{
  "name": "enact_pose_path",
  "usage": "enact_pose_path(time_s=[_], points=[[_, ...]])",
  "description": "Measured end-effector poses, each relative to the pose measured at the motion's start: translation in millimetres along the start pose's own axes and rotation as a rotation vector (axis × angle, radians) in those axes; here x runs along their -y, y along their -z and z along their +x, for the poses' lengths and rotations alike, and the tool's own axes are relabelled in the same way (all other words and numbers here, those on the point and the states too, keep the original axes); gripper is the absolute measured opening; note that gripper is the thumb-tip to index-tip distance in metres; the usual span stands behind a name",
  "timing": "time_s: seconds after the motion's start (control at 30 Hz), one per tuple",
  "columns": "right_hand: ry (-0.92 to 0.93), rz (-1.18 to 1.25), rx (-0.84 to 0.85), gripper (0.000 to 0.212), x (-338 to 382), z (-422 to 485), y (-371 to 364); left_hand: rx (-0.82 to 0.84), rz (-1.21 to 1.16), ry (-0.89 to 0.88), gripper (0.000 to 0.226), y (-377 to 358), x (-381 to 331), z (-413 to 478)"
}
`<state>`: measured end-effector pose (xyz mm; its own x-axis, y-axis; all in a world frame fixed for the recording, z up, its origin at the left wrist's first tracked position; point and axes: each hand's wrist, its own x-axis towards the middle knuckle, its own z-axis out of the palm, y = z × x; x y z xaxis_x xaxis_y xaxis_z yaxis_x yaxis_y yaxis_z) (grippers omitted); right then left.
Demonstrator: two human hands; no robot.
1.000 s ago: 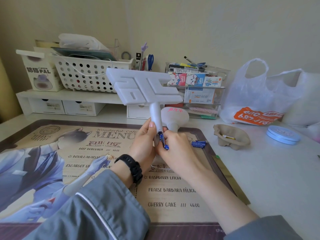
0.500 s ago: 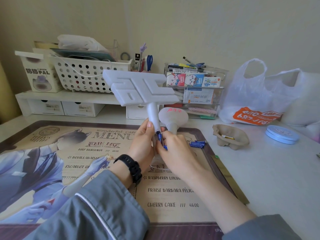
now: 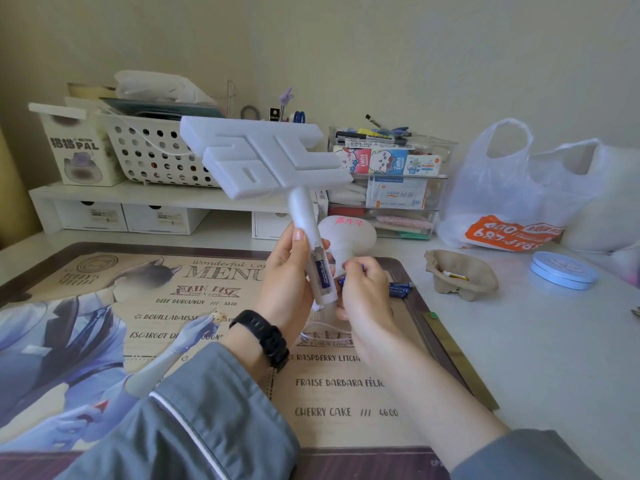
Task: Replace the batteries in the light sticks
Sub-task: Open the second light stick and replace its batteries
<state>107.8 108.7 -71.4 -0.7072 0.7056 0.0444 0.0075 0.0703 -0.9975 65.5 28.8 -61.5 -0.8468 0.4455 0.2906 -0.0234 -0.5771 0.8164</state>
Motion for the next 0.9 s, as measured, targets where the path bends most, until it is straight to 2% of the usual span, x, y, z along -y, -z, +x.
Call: enact_pose_path(time_s=[0.2, 0.27, 0.33, 0.47, 0.63, 0.73, 0.9], points=[[-0.300, 0.516, -0.063, 0.013, 6, 5, -30, -0.074, 0.211, -0.200, 0.029, -6, 3, 0], [-0.498, 0.872, 0.101, 0.016, 9, 4, -46, -0.123, 0.288, -0.259, 0.030, -3, 2, 2], [-0.603, 1.141, 0.205, 0.019, 14, 2, -57, -0.134, 0.369, -0.355, 0.027, 2, -3, 5], [-0.574, 1.205, 0.284, 0.016, 17, -2, -65, -0.153, 0.659, -0.573, 0.027, 12, -9, 9], [-0.459, 1.382, 0.401, 0.012, 14, -10, -72, -0.192, 0.963, -0.679, 0.043, 16, -5, 11], [-0.452, 1.500, 0.431, 0.012, 20, -16, -65, -0.194, 0.981, -0.681, 0.045, 14, -6, 9], [-0.602, 1.269, 0.230, 0.028, 24, -16, -51, -0.184, 0.821, -0.574, 0.037, 15, -4, 11]])
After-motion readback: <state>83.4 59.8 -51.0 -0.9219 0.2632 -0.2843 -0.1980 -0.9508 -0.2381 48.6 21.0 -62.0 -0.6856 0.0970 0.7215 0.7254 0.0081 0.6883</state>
